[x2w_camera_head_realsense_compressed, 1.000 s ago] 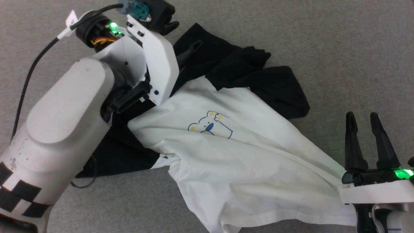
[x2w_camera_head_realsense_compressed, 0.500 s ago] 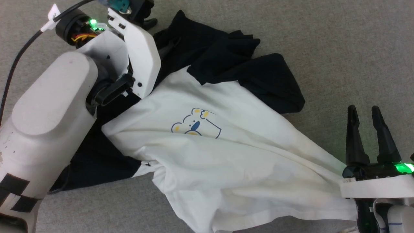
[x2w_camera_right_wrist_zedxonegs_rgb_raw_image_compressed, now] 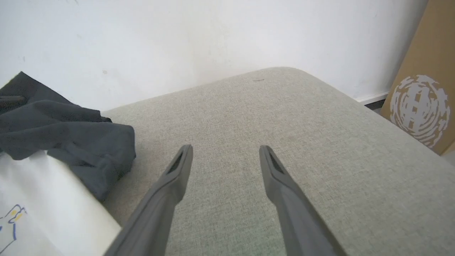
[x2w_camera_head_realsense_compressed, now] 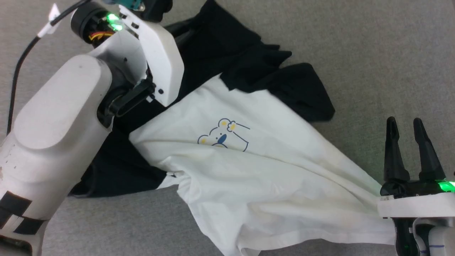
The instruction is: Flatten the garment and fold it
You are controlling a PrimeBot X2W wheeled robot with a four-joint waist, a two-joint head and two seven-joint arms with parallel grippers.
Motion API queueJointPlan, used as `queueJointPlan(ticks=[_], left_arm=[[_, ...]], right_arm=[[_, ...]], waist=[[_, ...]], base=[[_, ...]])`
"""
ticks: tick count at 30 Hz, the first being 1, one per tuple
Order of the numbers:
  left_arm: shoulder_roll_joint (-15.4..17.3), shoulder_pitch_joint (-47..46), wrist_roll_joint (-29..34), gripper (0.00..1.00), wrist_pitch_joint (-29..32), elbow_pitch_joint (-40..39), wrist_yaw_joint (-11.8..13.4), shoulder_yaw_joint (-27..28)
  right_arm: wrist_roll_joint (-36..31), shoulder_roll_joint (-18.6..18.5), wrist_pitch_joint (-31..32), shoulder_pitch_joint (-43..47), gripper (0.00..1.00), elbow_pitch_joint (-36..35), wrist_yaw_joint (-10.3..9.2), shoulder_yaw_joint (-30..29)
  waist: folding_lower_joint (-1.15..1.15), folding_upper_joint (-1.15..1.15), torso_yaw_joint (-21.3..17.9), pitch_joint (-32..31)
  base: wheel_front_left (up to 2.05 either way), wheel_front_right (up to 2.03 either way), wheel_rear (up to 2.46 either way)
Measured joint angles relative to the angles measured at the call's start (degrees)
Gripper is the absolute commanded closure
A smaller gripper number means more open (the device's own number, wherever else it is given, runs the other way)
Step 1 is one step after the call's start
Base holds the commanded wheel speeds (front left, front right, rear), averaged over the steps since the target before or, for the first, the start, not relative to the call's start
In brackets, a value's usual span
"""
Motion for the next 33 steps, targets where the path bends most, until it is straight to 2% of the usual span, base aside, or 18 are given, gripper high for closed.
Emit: queueJointPlan(ticks=[6, 10, 17, 18, 19, 20, 26, 33], left_arm=[[0.4, 1.04, -1.78, 1.0, -3.8, -3.85, 0.01, 2.15], [2.67, 4.33, -3.58, 1.0, -5.33, -8.28, 0.37, 4.15], [7.22, 13.04, -8.84, 1.0, -8.57, -15.96, 4.24, 9.36], [7.84, 14.72, -9.54, 0.74, -8.78, -16.44, 4.64, 9.59], [8.38, 16.5, -9.9, 0.21, -8.88, -16.69, 4.91, 9.57], [8.81, 18.3, -9.99, 0.0, -9.34, -16.74, 5.22, 9.43], [8.9, 25.16, -9.44, 0.0, -13.07, -14.1, 7.24, 8.42], [9.02, 27.26, -7.88, 0.0, -16.75, -11.61, 7.77, 8.4]], right_arm=[[-0.91, 0.0, 0.03, 1.01, 0.0, 0.7, 0.0, -0.51], [-1.49, 0.0, 0.67, 2.61, 0.0, 0.83, 0.0, -1.34], [-2.03, 0.0, 2.61, 5.45, 0.0, 0.57, 0.0, -1.87], [-2.08, 0.0, 2.91, 5.75, 0.0, 0.43, 0.0, -1.87], [-2.12, 0.0, 3.11, 6.1, 0.0, 0.32, 0.0, -1.92], [-2.16, 0.0, 3.3, 6.38, 0.0, 0.19, 0.0, -2.01], [-2.91, 0.01, 5.15, 7.23, 0.0, -1.04, 0.0, -1.77], [-3.07, 0.01, 6.13, 7.51, 0.0, -2.1, 0.0, -1.64]], waist=[[-0.01, 0.0, 1.53, -3.7], [-0.01, 0.0, 3.23, -6.92], [-0.02, 0.0, 7.11, -12.48], [-0.02, 0.0, 7.73, -13.18], [-0.02, 0.0, 8.37, -13.83], [-0.02, 0.0, 9.04, -14.47], [-0.02, 0.0, 12.6, -17.69], [-0.01, 0.0, 14.5, -20.13]], base=[[0.0, 0.0, 0.0], [0.0, 0.0, 0.0], [0.0, 0.0, 0.0], [0.0, 0.0, 0.0], [0.0, 0.0, 0.0], [0.0, 0.0, 0.0], [0.0, 0.0, 0.0], [0.0, 0.0, 0.0]])
